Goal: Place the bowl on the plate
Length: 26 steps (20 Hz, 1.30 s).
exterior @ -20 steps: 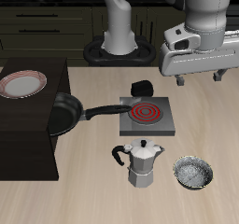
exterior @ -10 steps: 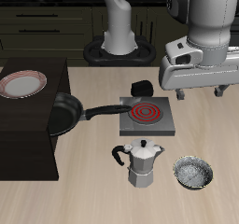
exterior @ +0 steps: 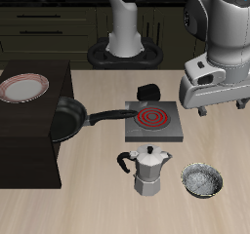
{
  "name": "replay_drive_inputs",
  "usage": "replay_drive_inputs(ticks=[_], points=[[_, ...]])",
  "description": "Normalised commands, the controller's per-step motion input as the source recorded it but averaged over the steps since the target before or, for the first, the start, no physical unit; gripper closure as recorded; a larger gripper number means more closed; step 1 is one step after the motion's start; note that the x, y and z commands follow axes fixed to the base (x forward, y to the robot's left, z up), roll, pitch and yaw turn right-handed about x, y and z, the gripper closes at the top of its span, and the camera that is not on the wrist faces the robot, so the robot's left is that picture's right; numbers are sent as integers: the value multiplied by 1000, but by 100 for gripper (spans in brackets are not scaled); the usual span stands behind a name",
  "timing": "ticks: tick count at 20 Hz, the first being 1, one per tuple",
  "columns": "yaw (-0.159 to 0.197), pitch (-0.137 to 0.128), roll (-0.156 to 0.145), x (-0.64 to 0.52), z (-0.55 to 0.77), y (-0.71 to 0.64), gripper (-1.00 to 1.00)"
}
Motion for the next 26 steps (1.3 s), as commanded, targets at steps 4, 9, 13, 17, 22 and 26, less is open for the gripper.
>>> replay_drive_inputs(ticks=[4, 9, 13, 17, 22, 26], points=[[15, 19, 0, 81, -224, 40, -100], [5, 22, -16, 130, -289, -1, -100], [6, -9, -18, 95, -227, -10, -100], [39, 31, 22, 3, -367, 45, -100], [49, -6, -1, 30, -249, 67, -100], [38, -8, -3, 78, -162, -7, -100]])
